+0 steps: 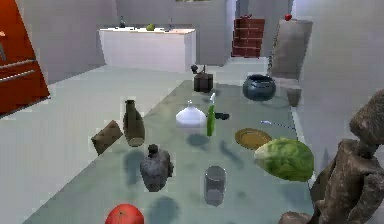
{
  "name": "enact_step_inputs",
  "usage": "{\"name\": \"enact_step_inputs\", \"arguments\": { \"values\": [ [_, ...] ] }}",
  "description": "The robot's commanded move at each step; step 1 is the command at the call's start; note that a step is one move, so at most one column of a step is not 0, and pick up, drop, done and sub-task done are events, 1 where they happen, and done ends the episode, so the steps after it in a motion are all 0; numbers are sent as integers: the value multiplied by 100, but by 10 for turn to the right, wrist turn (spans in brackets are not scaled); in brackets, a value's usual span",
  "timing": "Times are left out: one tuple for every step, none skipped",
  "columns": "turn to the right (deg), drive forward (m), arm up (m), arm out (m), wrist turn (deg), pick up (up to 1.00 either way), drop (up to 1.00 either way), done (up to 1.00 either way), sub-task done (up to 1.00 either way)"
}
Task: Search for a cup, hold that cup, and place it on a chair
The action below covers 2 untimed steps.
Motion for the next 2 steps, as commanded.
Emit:
{"name": "enact_step_inputs", "arguments": {
  "values": [
    [120,0,0,0,0,0,0,0,0],
    [-450,0,0,0,0,0,0,0,0]
  ]
}}
